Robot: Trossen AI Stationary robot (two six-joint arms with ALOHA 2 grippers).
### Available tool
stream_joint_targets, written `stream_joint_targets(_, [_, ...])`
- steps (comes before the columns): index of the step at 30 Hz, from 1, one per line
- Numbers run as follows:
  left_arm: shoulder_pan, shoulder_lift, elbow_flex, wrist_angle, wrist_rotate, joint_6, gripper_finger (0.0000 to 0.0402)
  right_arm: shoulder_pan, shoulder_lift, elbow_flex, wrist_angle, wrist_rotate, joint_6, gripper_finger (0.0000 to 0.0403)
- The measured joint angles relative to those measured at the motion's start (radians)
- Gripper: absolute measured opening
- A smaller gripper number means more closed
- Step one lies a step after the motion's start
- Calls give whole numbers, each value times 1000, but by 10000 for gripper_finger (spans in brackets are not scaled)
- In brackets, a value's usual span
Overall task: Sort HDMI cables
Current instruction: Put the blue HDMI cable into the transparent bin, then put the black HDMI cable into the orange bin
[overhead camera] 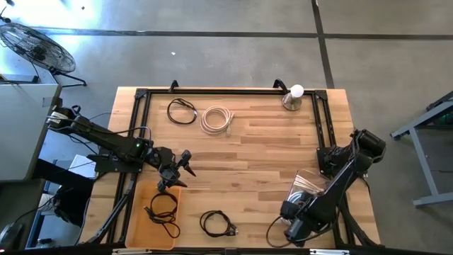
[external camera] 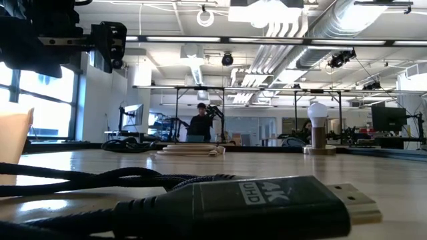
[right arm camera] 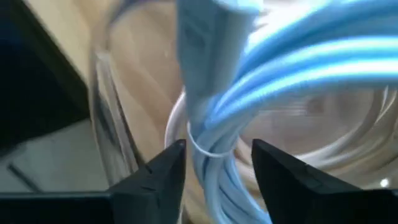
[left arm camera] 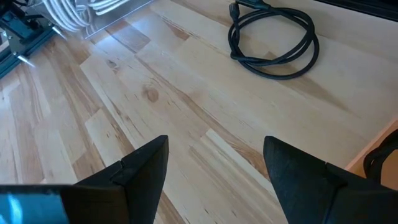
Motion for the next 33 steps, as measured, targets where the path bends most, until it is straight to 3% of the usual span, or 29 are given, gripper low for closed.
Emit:
stream_joint_targets(6, [0,0,0,0,0,0,257,-6,-24,2,-33,-57,8,186])
stream_joint_targets(20, [0,0,0,0,-3,0,257,-7,-263,3,-11,210,65,188])
stream_joint_targets(23, [0,0,0,0,-3,0,257,-7,-312,3,-11,342,17,188])
stream_joint_targets(27, [0,0,0,0,-3,0,257,-8,-379,3,38,624,-167,188])
stream_joint_targets(33, [0,0,0,0,-2,0,257,-8,-419,-9,349,1036,-786,188])
